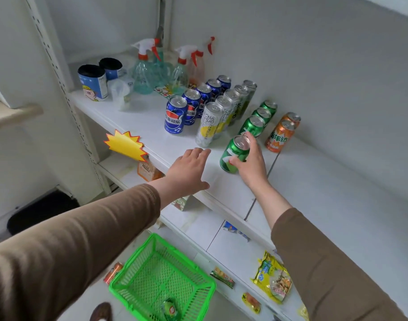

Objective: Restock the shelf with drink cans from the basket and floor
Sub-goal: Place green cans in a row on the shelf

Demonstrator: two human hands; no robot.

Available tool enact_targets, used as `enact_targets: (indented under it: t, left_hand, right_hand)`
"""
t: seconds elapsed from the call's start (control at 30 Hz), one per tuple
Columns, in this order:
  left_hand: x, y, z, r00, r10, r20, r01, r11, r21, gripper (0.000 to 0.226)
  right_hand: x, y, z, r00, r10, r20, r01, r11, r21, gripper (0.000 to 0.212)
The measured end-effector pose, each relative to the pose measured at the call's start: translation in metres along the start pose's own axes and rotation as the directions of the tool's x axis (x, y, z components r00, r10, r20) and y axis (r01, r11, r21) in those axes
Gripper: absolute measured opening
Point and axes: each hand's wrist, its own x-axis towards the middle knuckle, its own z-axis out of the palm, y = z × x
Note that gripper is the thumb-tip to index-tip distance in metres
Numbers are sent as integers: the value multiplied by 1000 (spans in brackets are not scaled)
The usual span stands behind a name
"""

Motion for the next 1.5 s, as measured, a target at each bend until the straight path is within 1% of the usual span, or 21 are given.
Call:
enact_targets:
  t: [0.07, 0.1, 0.2, 0.3, 0.47, 0.7, 1.0, 1.07, 1.13, 1.23, 1.3, 1.4, 1.43, 1.5]
  left_hand:
    - [7, 0, 3, 1000, 6, 4, -6, 1000, -7, 102]
    - [10, -1, 5, 1000, 9, 5, -9, 1000, -11, 102]
    - [19, -1, 9, 1000, 19, 19, -18, 1000, -15, 102]
    - [27, -1, 10, 999, 34, 29, -33, 999, -17, 100]
    - [39, 0, 11, 998, 51, 24, -50, 999, -16, 99]
    - [56, 5, 11, 998, 56, 18, -56, 998, -9, 99]
    - [57, 7, 11, 998, 59, 15, -59, 998, -8, 98]
    - [54, 7, 11, 999, 49, 12, -49, 999, -8, 98]
    - [49, 6, 12, 999, 37, 8, -37, 999, -9, 98]
    - [38, 2, 14, 1000, 10, -6, -10, 1000, -22, 97]
    - [27, -3, 16, 1000, -7, -26, 6, 1000, -27, 98]
    - [3, -11, 22, 996, -7, -93, 4, 999, -34, 98]
    - [-7, -16, 24, 993, -2, -121, -3, 999, -37, 97]
    - [-31, -26, 32, 985, 7, -174, -14, 999, -38, 97]
  right_hand:
    - [-8, 8, 10, 996, 57, -71, -51, 995, 89, 93]
    - [-12, 11, 16, 990, 100, -104, -89, 990, 108, 92]
    - [-15, 24, 32, 965, 203, -168, -189, 977, 99, 76]
    - [-2, 29, 38, 958, 222, -182, -208, 974, 93, 63]
    - [23, 33, 36, 952, 211, -222, -197, 977, 82, 57]
    - [47, 38, 33, 951, 215, -223, -209, 977, 52, 60]
    - [51, 37, 32, 952, 217, -214, -208, 976, 64, 59]
    - [49, 37, 33, 953, 225, -204, -214, 974, 77, 64]
    - [45, 35, 34, 954, 223, -202, -207, 973, 98, 76]
    - [25, 30, 37, 956, 185, -227, -172, 982, 75, 96]
    - [4, 25, 42, 958, 128, -255, -128, 992, 16, 101]
    - [-34, 20, 55, 952, -84, -295, 44, 989, -139, 96]
    - [-47, 18, 60, 947, -152, -284, 96, 974, -203, 94]
    - [-74, 14, 71, 943, -242, -227, 168, 938, -305, 92]
